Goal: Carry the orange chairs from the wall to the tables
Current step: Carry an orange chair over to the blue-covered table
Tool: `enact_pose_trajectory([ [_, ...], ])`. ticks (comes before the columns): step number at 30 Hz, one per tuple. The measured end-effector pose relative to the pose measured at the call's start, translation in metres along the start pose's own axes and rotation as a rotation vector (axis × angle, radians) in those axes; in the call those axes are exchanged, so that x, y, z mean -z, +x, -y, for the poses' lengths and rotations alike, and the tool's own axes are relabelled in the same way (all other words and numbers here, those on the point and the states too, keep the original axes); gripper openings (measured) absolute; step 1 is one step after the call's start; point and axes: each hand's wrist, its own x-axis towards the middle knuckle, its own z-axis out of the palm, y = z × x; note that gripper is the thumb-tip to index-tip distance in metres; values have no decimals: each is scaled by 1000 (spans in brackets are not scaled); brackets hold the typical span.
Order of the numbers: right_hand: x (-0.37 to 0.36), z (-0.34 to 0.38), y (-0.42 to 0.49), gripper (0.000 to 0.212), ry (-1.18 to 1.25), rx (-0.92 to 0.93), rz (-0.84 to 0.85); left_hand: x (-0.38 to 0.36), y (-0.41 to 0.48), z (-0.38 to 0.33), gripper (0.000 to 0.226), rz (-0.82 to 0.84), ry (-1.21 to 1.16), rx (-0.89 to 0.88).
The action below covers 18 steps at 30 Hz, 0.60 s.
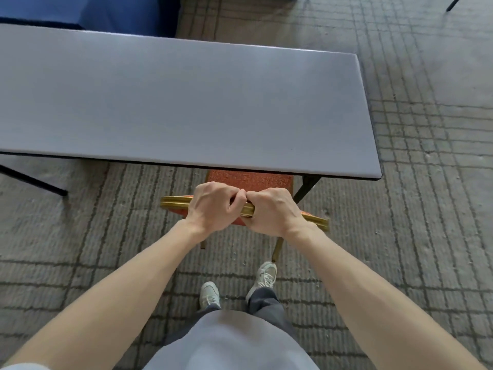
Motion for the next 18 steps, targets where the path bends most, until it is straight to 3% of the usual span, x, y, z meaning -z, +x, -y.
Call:
enact_pose_trajectory([
  [6, 10, -5, 11, 24, 31, 53, 132, -1, 9, 4, 44, -36, 13, -22],
  [18, 18, -7, 22, 20, -12, -31, -126, 3, 33, 9, 44, -101, 6, -106],
])
